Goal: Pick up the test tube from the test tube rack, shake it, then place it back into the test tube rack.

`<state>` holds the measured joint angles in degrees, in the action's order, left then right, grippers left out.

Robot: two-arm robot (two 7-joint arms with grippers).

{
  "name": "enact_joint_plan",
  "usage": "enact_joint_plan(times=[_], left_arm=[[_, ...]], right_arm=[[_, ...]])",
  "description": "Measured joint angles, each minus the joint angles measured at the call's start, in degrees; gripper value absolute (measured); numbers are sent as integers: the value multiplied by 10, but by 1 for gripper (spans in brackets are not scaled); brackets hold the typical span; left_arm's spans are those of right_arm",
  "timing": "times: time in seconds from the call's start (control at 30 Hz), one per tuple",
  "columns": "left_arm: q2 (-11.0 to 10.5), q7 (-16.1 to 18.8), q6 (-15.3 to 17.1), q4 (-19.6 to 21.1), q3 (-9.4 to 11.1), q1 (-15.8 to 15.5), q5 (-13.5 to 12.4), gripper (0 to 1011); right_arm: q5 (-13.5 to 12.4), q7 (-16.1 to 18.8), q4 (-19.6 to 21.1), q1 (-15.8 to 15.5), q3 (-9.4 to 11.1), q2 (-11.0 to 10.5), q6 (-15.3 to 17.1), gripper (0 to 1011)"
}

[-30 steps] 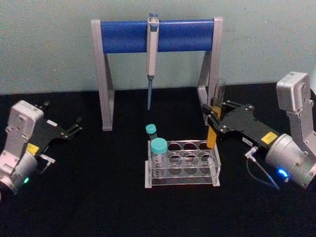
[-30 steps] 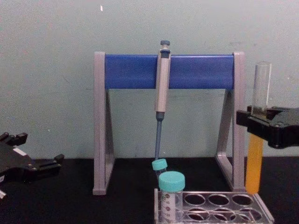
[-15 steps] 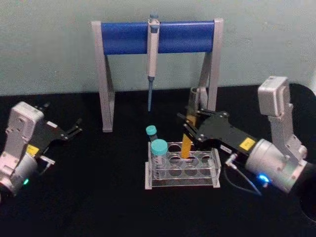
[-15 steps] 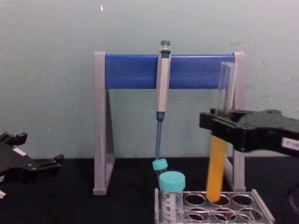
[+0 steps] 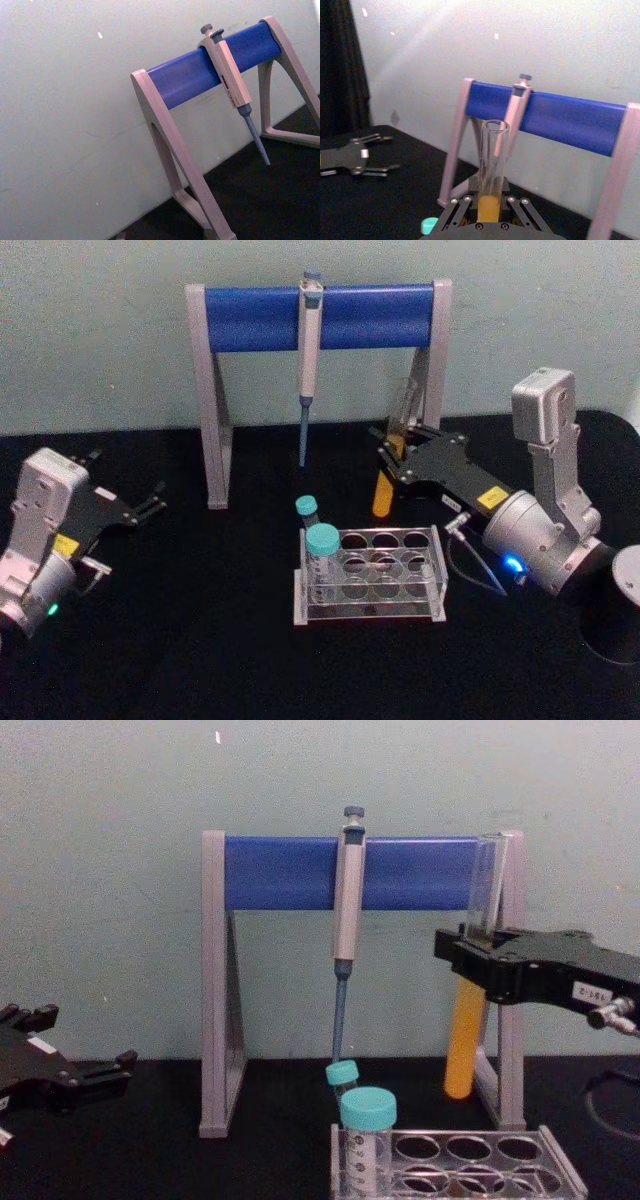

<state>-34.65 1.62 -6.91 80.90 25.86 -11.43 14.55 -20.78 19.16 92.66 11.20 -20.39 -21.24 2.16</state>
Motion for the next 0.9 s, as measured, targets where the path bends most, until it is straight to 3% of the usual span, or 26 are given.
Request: enact_joint_plan(times=[0.63, 0.9], left_arm=[[0, 0, 0, 0, 0, 0, 0, 1001], [0, 0, 0, 0, 0, 0, 0, 1001]], right_arm=[[21, -5, 3, -9, 22, 2, 4, 232], [27, -5, 45, -44, 42, -29, 23, 232]])
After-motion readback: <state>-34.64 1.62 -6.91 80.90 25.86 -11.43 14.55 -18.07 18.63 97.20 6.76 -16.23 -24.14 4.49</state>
